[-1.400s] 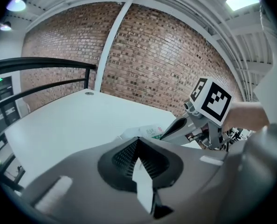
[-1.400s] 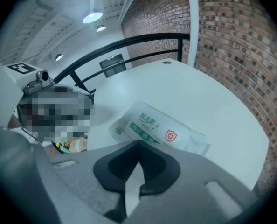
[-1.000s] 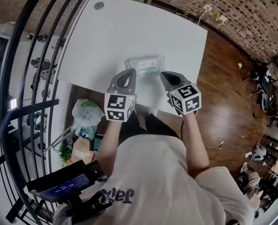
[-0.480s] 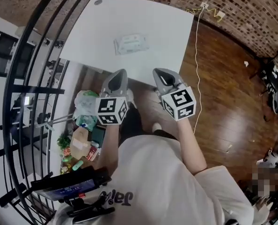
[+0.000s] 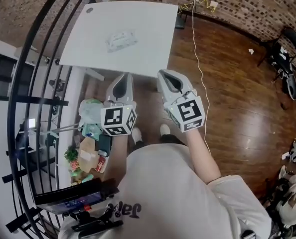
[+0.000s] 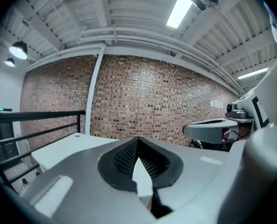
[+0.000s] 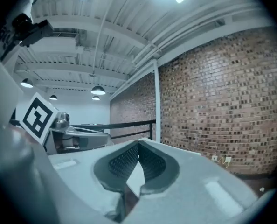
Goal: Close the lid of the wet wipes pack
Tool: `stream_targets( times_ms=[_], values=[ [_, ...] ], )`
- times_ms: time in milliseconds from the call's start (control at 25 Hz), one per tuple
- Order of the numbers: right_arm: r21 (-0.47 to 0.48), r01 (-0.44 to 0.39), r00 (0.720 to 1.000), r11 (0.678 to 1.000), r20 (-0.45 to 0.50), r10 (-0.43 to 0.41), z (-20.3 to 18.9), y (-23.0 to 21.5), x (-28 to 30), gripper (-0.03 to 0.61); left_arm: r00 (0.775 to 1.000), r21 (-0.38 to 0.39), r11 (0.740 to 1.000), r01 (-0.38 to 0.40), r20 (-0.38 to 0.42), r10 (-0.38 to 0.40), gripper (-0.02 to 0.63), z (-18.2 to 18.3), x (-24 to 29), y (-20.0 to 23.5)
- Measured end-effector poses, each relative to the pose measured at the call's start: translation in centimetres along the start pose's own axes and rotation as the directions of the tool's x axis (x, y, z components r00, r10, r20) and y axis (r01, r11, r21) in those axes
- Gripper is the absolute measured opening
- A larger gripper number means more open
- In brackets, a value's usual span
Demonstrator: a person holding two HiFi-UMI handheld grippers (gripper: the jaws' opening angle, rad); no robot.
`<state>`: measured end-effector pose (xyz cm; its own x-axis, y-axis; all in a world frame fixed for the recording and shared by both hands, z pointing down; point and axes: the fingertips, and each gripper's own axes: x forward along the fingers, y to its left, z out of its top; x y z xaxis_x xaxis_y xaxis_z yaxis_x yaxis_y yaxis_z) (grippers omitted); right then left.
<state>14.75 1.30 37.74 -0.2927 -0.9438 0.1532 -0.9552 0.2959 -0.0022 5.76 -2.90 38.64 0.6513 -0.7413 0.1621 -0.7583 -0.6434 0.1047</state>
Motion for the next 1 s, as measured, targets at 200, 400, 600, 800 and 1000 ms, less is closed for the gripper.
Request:
stream_targets(
  times_ms=[200,400,600,800,1000],
  values=[
    [0.017,0.075,0.996,0.997,0.049,-0.075,1.5,-1.1,-1.4,-0.009,0.997,0.059,0.998,-0.038,0.065,0.034,0.015,2.3,-2.7,-1.1],
    [0.007,0.013,0.998,1.0,0.068,-0.013,3.2,3.3,-0.1,-0.009,0.993,0.048,0.994,-0.094,0.076,0.09,0.015,2.9,-6.5,2.1],
    [-0.02,-0.051,0.997,0.998,0.063,0.053,3.7,8.0,1.6,-0.009,0.988,0.043,0.991,-0.13,0.092,0.125,0.015,3.7,-8.7,5.1],
    [-0.031,-0.064,0.996,0.997,0.058,0.066,4.2,9.5,2.5,-0.009,0.988,0.038,0.991,-0.131,0.088,0.127,0.015,3.8,-9.4,6.3],
    [-0.031,-0.061,0.998,0.998,0.033,0.062,3.5,10.2,2.4,-0.009,0.989,0.037,0.991,-0.13,0.074,0.127,0.015,3.1,-10.0,6.9]
  ],
)
